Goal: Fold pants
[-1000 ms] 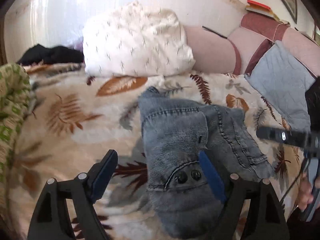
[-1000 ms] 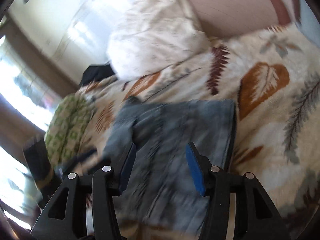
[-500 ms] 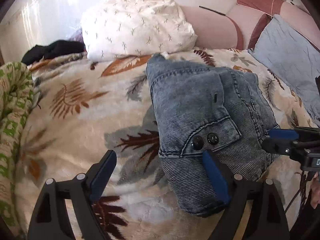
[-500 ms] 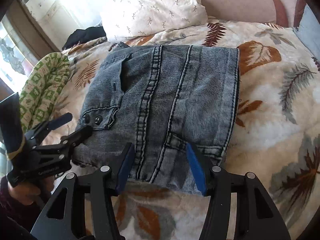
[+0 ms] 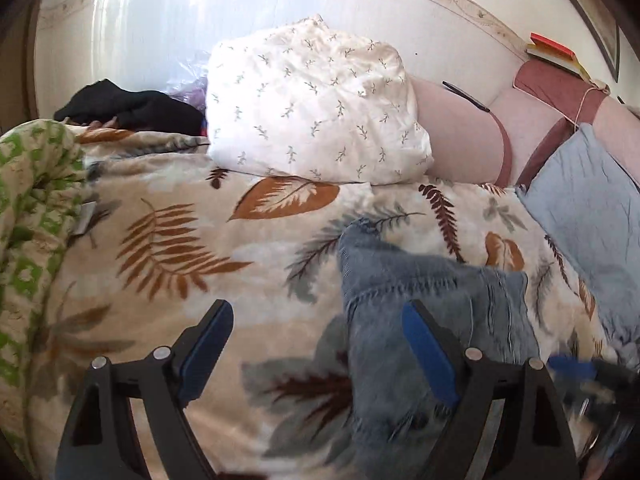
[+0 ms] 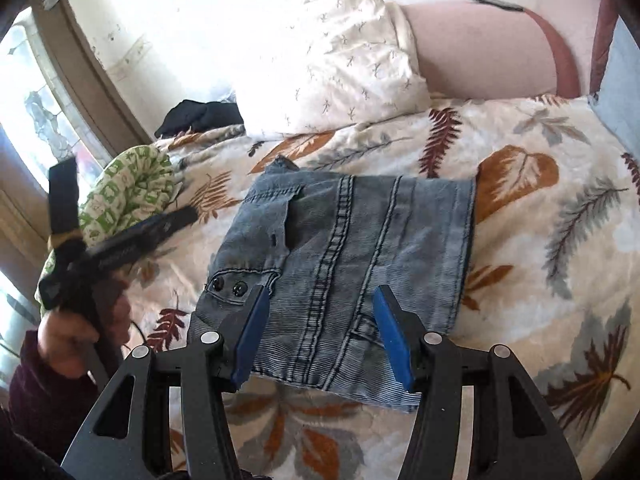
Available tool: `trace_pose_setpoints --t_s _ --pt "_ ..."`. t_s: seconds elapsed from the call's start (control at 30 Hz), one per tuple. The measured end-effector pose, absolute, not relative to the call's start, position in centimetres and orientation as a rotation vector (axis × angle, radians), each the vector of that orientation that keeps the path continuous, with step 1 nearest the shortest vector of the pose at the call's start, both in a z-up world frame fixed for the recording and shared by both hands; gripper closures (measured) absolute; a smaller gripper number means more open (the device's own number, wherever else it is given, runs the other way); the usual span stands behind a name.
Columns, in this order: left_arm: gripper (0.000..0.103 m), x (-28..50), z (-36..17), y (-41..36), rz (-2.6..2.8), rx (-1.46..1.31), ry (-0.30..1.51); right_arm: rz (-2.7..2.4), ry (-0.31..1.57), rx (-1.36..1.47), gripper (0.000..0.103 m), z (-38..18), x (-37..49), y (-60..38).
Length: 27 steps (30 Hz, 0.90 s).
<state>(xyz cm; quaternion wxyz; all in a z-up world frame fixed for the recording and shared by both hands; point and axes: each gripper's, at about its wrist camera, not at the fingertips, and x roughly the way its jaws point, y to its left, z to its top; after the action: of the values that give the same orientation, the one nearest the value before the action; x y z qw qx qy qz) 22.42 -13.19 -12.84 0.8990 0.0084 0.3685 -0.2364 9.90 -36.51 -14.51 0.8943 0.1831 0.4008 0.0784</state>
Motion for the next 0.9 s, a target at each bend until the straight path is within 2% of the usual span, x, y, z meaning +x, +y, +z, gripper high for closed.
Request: trace_pose_setpoints --t_s 0.2,0.4,0.5,0.63,0.73,0.9 --pt "0.015 25.0 -13.3 -18.0 -0.47 0.119 0.761 0.227 0.818 0.329 0.05 -15.0 10.4 -34.1" --pt "0.013 26.7 -16.9 -20.1 -0.415 0.249 0.854 0.247 0.944 0.38 0.049 -18.7 12.0 -34.6" --pt "0.014 26.6 -16.5 -19.1 -0.415 0.218 0.858 0.272 0.908 0.391 0.05 -17.1 11.4 -35.5" --pt "0.014 24.4 -13.6 -16.0 -0.435 0.185 0.776 0.234 0.799 0.488 0.049 -14.3 9.5 -39.6" --pt "0.014 22.1 -12.2 -13.6 -0.468 0.174 0.755 0.183 0.736 0.554 0.045 -13.2 8.2 -42.9" --pt "0.014 16.9 -12.2 -12.3 -0.544 0.218 0.757 0.234 0.758 0.562 0.045 -13.0 8.0 -41.5"
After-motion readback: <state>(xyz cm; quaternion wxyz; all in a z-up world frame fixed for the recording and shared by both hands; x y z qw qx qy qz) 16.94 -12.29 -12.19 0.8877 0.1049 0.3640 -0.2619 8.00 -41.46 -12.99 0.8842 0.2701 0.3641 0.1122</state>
